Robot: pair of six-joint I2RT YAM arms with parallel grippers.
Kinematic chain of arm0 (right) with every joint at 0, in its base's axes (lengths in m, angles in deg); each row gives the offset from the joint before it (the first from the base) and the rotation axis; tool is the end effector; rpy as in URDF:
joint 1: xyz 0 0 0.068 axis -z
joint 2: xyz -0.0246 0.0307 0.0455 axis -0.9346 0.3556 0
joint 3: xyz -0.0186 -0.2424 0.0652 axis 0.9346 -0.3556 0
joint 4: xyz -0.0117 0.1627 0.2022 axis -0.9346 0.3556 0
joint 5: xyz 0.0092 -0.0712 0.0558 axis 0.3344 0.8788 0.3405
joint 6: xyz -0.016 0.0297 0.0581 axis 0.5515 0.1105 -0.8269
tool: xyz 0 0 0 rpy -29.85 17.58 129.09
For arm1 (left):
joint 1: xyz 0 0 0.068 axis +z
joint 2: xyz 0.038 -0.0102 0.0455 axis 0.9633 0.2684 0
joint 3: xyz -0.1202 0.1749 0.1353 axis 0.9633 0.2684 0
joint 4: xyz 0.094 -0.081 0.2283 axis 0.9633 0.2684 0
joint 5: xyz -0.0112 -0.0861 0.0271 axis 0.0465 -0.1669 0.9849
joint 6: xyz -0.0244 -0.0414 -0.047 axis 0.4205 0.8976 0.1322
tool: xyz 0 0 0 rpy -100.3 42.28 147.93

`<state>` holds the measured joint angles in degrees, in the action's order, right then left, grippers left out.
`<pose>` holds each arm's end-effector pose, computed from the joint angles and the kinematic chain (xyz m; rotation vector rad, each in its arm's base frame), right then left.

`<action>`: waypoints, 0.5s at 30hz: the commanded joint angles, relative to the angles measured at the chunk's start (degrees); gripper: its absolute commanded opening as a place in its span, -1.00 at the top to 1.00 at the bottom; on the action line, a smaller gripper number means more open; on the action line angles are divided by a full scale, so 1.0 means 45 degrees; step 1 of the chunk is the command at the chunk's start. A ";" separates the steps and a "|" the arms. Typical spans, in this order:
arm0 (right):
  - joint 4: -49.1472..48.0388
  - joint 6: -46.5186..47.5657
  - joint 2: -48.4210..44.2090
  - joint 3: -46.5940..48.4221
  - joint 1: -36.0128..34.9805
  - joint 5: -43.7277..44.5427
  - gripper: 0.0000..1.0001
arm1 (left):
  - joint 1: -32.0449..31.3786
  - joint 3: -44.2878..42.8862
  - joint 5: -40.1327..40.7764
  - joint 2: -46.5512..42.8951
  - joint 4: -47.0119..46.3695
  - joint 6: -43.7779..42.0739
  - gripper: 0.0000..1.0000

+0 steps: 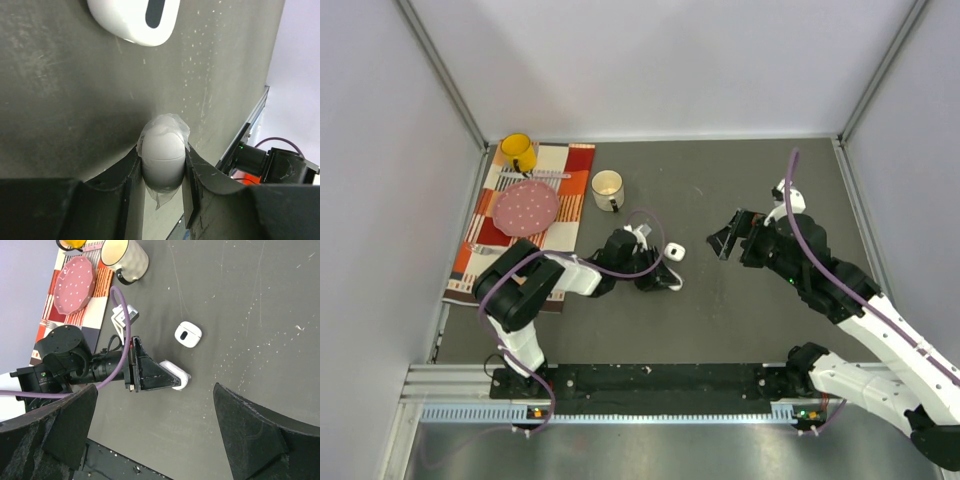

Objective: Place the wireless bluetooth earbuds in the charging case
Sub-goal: Place the charging case with the earbuds at the center of the board.

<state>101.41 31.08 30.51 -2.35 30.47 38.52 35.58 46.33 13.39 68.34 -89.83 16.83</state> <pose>0.1632 0.1187 0.3253 0.1160 2.0537 0.6862 0.2466 -0.2297 0.0913 -0.0989 2.4986 -1.3616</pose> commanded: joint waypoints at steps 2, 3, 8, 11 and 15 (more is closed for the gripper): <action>-0.0019 -0.0081 -0.0426 0.0007 0.0103 0.0217 -0.98 | 0.0118 -0.0532 0.0361 0.0040 0.0823 -0.0828 0.32; -0.0038 -0.0237 -0.0659 -0.0032 0.0103 0.0374 -0.98 | 0.0137 -0.0552 0.0419 0.0001 0.0921 -0.0886 0.28; -0.0039 -0.0121 -0.0993 -0.0091 0.0123 0.0864 -0.98 | 0.0137 -0.0805 0.1064 -0.0331 0.2170 -0.1491 0.19; -0.0039 -0.0121 -0.0954 -0.0111 0.0103 0.0728 -0.98 | 0.0157 -0.1038 0.1493 -0.0487 0.3103 -0.1979 0.16; -0.0019 -0.0238 -0.0857 -0.0150 0.0104 0.0532 -0.98 | 0.0215 -0.1079 0.2021 -0.0800 0.3772 -0.2429 0.08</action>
<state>102.17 30.51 26.51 -2.72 30.47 40.81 35.93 42.35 17.48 67.09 -79.32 10.21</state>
